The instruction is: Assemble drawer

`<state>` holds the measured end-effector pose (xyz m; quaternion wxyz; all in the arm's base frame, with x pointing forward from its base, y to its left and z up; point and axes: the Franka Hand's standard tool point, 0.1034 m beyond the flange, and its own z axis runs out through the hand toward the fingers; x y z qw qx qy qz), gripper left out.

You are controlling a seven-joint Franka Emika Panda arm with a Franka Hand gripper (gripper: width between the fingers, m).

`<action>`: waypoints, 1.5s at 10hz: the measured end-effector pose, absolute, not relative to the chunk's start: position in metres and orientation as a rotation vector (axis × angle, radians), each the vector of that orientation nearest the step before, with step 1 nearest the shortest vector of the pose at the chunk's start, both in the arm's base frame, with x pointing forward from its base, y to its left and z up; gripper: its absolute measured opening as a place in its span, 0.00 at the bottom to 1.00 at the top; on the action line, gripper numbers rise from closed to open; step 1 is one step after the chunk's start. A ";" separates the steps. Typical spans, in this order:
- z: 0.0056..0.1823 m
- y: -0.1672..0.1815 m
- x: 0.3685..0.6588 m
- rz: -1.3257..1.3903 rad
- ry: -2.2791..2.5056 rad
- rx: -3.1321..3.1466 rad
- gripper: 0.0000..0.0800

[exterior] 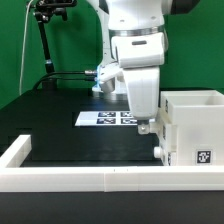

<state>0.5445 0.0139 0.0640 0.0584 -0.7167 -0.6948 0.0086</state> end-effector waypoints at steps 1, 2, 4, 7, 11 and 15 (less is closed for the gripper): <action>0.064 0.022 0.544 0.026 -2.098 -2.177 0.81; 0.065 0.024 0.544 0.027 -2.074 -2.201 0.81; 0.066 0.026 0.544 0.030 -2.032 -2.244 0.81; 0.058 0.003 0.533 0.041 -1.979 -2.282 0.81; 0.058 -0.007 0.499 0.000 -1.891 -2.408 0.81; 0.057 -0.008 0.486 0.015 -1.869 -2.421 0.81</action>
Offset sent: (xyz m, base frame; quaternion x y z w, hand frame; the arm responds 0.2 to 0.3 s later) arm -0.0026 0.0162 0.0080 -0.0173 0.0058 0.0306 0.9994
